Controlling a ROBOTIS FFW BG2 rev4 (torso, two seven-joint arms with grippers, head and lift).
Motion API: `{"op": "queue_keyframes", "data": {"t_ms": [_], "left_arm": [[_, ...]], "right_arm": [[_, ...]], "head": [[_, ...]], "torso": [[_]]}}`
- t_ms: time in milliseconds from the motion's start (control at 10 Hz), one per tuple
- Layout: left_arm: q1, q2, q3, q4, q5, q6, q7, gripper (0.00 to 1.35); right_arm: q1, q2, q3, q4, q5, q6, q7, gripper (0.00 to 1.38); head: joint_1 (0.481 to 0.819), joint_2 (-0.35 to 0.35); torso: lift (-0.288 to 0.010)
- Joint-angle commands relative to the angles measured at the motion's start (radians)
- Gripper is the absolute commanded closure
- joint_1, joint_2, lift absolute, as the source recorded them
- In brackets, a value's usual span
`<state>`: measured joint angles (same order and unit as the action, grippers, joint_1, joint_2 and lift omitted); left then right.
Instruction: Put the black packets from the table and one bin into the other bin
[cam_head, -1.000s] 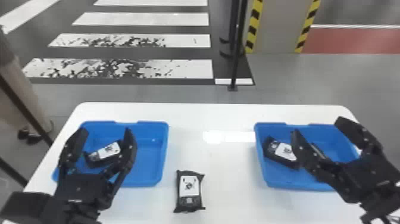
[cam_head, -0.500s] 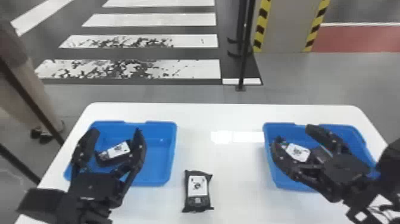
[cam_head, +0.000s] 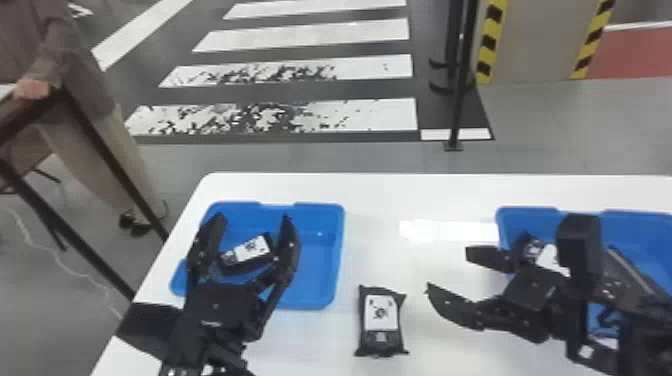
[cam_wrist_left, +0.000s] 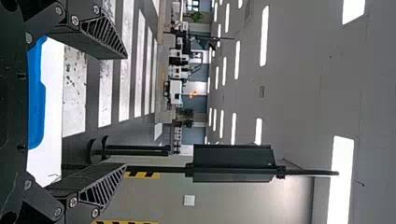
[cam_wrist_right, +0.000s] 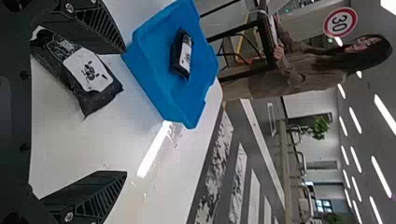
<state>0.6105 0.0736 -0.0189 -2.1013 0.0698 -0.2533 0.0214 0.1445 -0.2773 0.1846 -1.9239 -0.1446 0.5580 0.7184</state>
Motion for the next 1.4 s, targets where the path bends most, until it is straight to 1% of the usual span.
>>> {"op": "queue_keyframes", "data": {"t_ms": [0,200,300,500,600,700,800,900,1000,1100,1200,1300], "left_arm": [[-0.002,0.000,-0.001,0.002,0.002,0.000,0.000,0.22],[-0.004,-0.002,-0.001,0.004,0.004,0.003,0.000,0.22],[-0.004,-0.002,0.001,0.004,0.004,0.003,0.000,0.22],[-0.007,-0.003,-0.001,0.007,0.006,0.003,0.000,0.22],[-0.007,-0.003,0.001,0.009,0.010,0.005,0.000,0.22],[-0.009,-0.005,0.001,0.011,0.010,0.008,0.000,0.22],[-0.014,-0.006,-0.001,0.016,0.010,0.008,0.000,0.22],[-0.019,-0.008,-0.003,0.021,0.010,0.008,0.000,0.22],[-0.021,-0.009,-0.003,0.026,0.012,0.008,0.000,0.23],[-0.021,-0.011,-0.003,0.029,0.016,0.008,0.000,0.22],[-0.024,-0.012,-0.003,0.031,0.016,0.003,0.000,0.22],[-0.021,-0.012,0.001,0.031,0.018,0.000,0.000,0.22]], "right_arm": [[-0.073,-0.010,0.071,0.079,0.005,0.041,0.030,0.09],[-0.127,-0.014,0.133,0.131,0.011,0.090,0.056,0.09],[-0.176,-0.017,0.184,0.185,0.017,0.102,0.079,0.09],[-0.226,-0.019,0.250,0.246,0.023,0.090,0.078,0.09],[-0.267,-0.019,0.300,0.315,0.007,0.056,0.072,0.09],[-0.326,-0.019,0.374,0.396,-0.029,0.026,0.070,0.09],[-0.363,-0.019,0.424,0.453,-0.061,-0.008,0.061,0.09],[-0.400,-0.017,0.464,0.531,-0.115,-0.038,0.056,0.09],[-0.429,-0.016,0.499,0.580,-0.133,-0.048,0.050,0.09],[-0.459,-0.013,0.541,0.617,-0.131,-0.045,0.042,0.09],[-0.478,-0.011,0.577,0.615,-0.123,0.009,0.027,0.22],[-0.481,-0.014,0.591,0.561,-0.099,0.058,0.006,1.06]], "head": [[0.695,0.211],[0.695,0.250],[0.695,0.256],[0.695,0.285],[0.695,0.296],[0.695,0.306],[0.695,0.314],[0.695,0.333],[0.695,0.343],[0.695,0.347],[0.695,0.348],[0.695,0.349]], "torso": [[-0.110],[-0.110],[-0.110],[-0.110],[-0.110],[-0.110],[-0.110],[-0.110],[-0.110],[-0.110],[-0.110],[-0.110]]}}
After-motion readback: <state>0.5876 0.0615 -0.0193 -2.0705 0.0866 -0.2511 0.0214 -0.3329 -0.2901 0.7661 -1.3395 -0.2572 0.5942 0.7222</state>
